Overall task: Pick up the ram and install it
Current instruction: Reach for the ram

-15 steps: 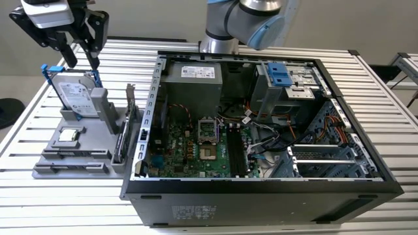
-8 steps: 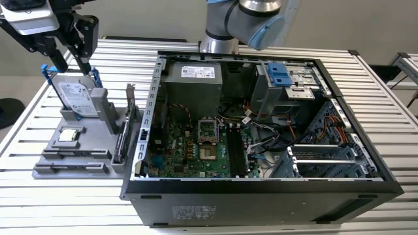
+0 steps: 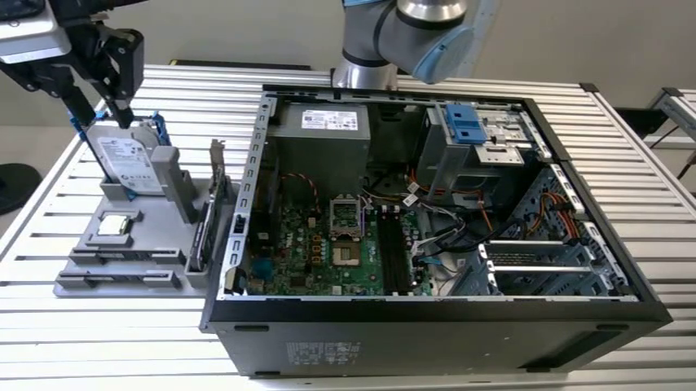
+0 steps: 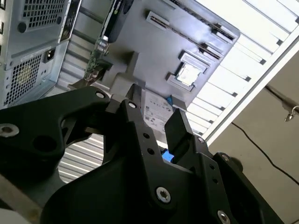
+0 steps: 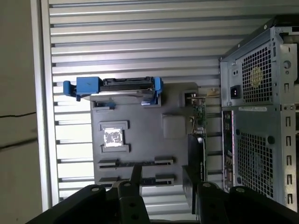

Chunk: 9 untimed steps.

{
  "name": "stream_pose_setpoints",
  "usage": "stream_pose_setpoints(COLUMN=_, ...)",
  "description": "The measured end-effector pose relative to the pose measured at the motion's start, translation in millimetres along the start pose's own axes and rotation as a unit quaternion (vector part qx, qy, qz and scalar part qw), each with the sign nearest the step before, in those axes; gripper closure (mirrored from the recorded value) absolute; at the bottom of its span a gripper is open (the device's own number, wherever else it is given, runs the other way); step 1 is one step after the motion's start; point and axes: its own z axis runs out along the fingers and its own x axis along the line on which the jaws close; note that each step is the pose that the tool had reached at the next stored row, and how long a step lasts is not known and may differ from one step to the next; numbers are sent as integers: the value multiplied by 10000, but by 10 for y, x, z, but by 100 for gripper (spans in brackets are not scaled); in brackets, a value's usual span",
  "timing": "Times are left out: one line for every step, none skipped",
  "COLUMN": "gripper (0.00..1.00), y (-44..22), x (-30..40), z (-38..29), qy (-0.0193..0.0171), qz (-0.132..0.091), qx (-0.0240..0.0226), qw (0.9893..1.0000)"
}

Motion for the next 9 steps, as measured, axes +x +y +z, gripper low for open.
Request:
stream_pose_setpoints(gripper=0, y=-12, x=20, z=-1, qy=1, qz=-6, qx=0, qw=10000)
stream_pose_setpoints(gripper=0, y=-26, x=34, z=0, qy=1, qz=-15, qx=0, qw=10000)
stream_pose_setpoints(gripper=0, y=-39, x=49, z=0, qy=2, qz=-31, qx=0, qw=10000)
stream_pose_setpoints(gripper=0, y=-50, x=62, z=0, qy=3, qz=-44, qx=-1, qw=10000)
stream_pose_setpoints(gripper=0, y=-63, x=72, z=0, qy=3, qz=-60, qx=-2, qw=10000)
stream_pose_setpoints(gripper=0, y=-75, x=82, z=1, qy=4, qz=-74, qx=-2, qw=10000)
stream_pose_setpoints(gripper=0, y=-87, x=91, z=1, qy=5, qz=-87, qx=-3, qw=10000)
stream_pose_setpoints(gripper=0, y=-99, x=101, z=1, qy=5, qz=-99, qx=-3, qw=10000)
stream_pose_setpoints(gripper=0, y=-111, x=113, z=2, qy=6, qz=-114, qx=-4, qw=9999)
